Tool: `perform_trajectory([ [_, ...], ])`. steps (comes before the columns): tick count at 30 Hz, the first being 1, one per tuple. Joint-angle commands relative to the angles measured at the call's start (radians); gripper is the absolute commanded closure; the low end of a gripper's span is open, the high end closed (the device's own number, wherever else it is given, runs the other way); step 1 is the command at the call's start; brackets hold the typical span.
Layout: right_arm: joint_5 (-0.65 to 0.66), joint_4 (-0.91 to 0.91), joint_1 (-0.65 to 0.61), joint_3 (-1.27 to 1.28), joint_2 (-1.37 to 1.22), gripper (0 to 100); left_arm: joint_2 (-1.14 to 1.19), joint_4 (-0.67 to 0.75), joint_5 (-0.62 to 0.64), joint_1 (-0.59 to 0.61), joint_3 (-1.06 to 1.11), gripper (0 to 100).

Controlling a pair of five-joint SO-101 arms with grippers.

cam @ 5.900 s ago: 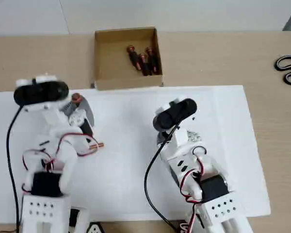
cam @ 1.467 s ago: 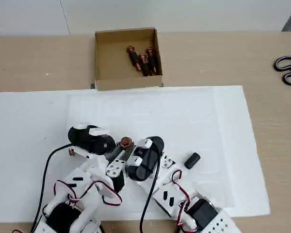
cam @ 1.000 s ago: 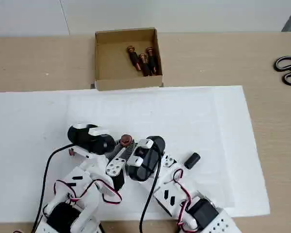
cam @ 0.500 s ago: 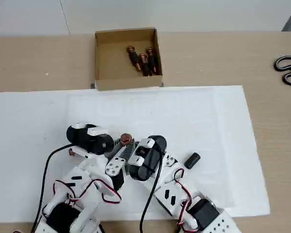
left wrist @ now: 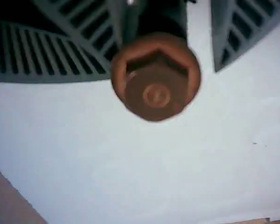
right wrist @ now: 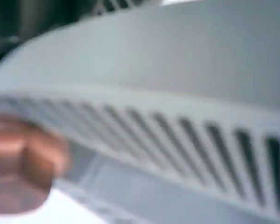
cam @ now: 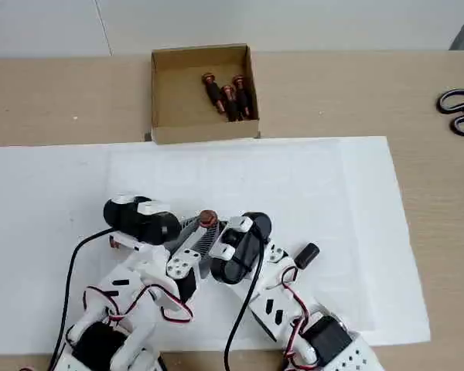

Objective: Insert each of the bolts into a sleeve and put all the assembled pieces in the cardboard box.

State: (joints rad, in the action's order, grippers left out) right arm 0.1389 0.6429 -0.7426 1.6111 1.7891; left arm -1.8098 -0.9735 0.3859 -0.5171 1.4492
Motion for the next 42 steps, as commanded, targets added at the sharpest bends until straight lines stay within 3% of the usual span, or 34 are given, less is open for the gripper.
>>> perform_trajectory([
  [1,0.011,-0.007,0.012,-0.091,0.024,99.6,0.000,0.008,0.011,-0.031,-0.051,89],
  [21,0.011,-0.015,0.012,-0.032,0.024,99.6,0.003,0.005,0.006,-0.023,-0.131,89],
  [26,0.011,-0.008,0.012,-0.031,0.024,99.6,0.000,0.008,0.005,-0.023,-0.134,99],
  [28,0.011,-0.007,0.013,-0.031,0.024,99.6,0.000,0.008,0.003,-0.014,-0.134,99],
  [36,0.006,-0.007,0.073,-0.025,0.024,99.6,0.000,0.037,-0.052,0.261,-0.136,99],
  [42,-0.114,-0.007,0.211,0.025,0.008,99.6,0.005,0.038,-0.052,0.512,-0.107,99],
])
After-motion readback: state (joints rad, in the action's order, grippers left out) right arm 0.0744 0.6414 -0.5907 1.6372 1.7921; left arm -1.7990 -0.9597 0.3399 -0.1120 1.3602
